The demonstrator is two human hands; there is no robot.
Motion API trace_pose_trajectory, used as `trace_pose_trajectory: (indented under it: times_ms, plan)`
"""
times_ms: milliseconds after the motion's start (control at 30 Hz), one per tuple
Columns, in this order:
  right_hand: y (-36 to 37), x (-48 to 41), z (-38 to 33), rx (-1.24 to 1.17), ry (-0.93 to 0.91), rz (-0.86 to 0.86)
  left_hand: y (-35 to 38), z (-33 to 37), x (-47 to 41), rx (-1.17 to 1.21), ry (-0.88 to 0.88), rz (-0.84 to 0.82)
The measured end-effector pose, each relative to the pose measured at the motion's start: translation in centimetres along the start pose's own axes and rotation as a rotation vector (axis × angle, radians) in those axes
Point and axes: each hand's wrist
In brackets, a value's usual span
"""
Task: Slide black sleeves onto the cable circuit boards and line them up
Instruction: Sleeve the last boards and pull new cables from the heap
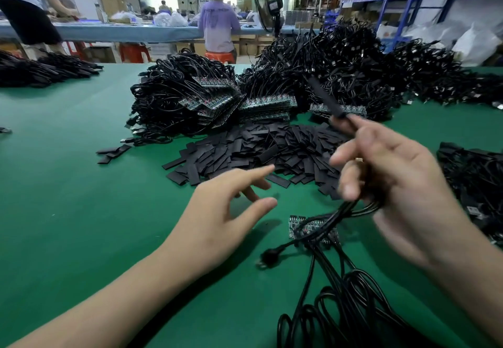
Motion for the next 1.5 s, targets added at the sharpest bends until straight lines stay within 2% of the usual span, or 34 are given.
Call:
trace_pose_trajectory:
  times_ms: [133,200,300,433,467,567,600,633,700,800,867,967,1000,1033,1100,1200,1333,1400,1500]
  plan:
    - [-2.9,-2.0,-3.2,-0.257,0.098,0.044,0.2,-0.6,0.2,-0.094,-0.010,-0.225]
    - [-5.4,-2.9,-5.2,-0.191,0.166,0.054,0.4,-0.6,0.2,-0.181,0.026,-0.315]
    - [-9.9,-4.2,-7.5,0.199,0.310,0.063,0.7,-0.4,0.3,-0.282,0.089,-0.410]
    - [-13.7,-5.1,-8.7,0.491,0.272,0.309,0.8,0.2,0.1,-0.258,0.241,-0.441]
    - [-14.4,-5.2,-8.7,0.642,0.241,0.381,0.8,0.4,0.0,-0.246,0.282,-0.437]
    - [-15.8,-6.0,-7.2,1.434,0.138,0.532,1.0,0.6,-0.2,-0.209,0.380,-0.405]
    - [-15.1,-6.0,-6.8,1.592,0.038,0.531,1.1,0.6,-0.2,-0.198,0.395,-0.392]
    - [-13.4,-5.5,-6.5,1.623,-0.038,0.456,1.2,0.7,-0.2,-0.188,0.396,-0.379]
    - [-8.8,-4.4,-5.7,1.487,-0.066,0.156,1.3,0.9,-0.2,-0.193,0.385,-0.351]
    - [-3.3,-3.5,-2.6,1.359,0.101,-0.245,1.5,1.2,-0.2,-0.272,0.435,-0.323]
    - [-1.4,-2.8,-0.5,1.419,0.109,-0.373,1.4,1.3,-0.2,-0.300,0.489,-0.300]
    - [-0.3,-2.6,1.2,1.382,0.149,-0.413,0.9,1.4,-0.1,-0.218,0.479,-0.214]
    - [0.5,-2.4,1.5,1.301,0.161,-0.442,0.7,1.4,-0.1,-0.189,0.465,-0.173]
    - [1.2,-2.3,1.6,1.186,0.132,-0.543,0.6,1.3,-0.1,-0.170,0.456,-0.133]
    - [1.5,-2.6,2.4,0.864,0.108,-0.689,0.4,1.2,-0.2,-0.128,0.438,-0.084]
    - [0.1,-2.1,2.6,0.588,0.233,-0.383,0.1,0.9,-0.2,0.010,0.370,-0.039]
    - [-0.4,-1.2,3.7,0.270,0.398,-0.274,1.2,0.4,-0.5,0.277,0.107,0.068]
    - [0.1,-1.2,4.1,0.246,0.377,-0.233,1.5,0.1,-0.6,0.352,0.009,0.101]
    - [0.0,-1.1,4.6,0.313,0.328,-0.172,0.7,-0.4,-0.4,0.342,-0.036,0.034]
Point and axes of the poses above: each hand's wrist, its own x-axis away from the middle knuckle, its own y-axis out of the palm, z = x × y, and after that the axes turned 8 degrees about y, right-handed
